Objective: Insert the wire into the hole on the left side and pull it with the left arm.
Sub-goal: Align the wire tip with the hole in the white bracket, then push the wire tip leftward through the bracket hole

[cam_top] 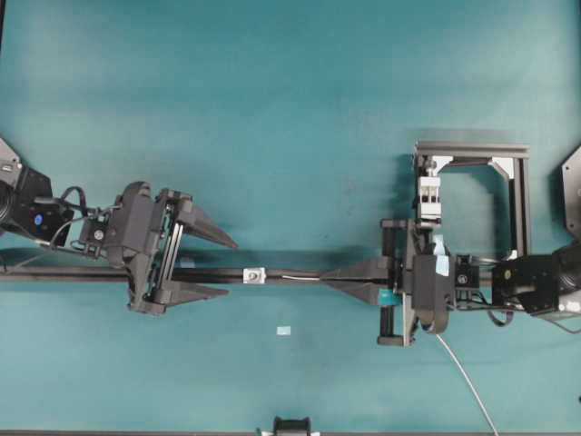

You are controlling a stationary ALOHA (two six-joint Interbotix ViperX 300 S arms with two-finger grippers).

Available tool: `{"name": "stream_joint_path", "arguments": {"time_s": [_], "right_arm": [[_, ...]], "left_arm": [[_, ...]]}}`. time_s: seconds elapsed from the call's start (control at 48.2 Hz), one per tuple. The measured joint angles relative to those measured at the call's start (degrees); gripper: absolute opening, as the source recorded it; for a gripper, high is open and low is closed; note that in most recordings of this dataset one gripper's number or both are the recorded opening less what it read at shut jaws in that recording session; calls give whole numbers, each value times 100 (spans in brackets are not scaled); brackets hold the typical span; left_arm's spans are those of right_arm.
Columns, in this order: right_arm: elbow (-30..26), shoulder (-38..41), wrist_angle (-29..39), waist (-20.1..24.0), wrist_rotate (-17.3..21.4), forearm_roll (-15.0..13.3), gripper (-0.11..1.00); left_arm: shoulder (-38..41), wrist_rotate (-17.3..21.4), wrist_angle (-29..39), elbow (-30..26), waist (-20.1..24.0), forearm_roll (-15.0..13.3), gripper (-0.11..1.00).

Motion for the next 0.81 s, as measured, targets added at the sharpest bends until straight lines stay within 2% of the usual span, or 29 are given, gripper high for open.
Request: {"name": "stream_joint_path", "arguments": {"time_s": [0.809], "right_arm": [[-229,132,18,-167,0,-211,3]], "left_arm": [[0,0,9,-44,-9,18,67]]}}
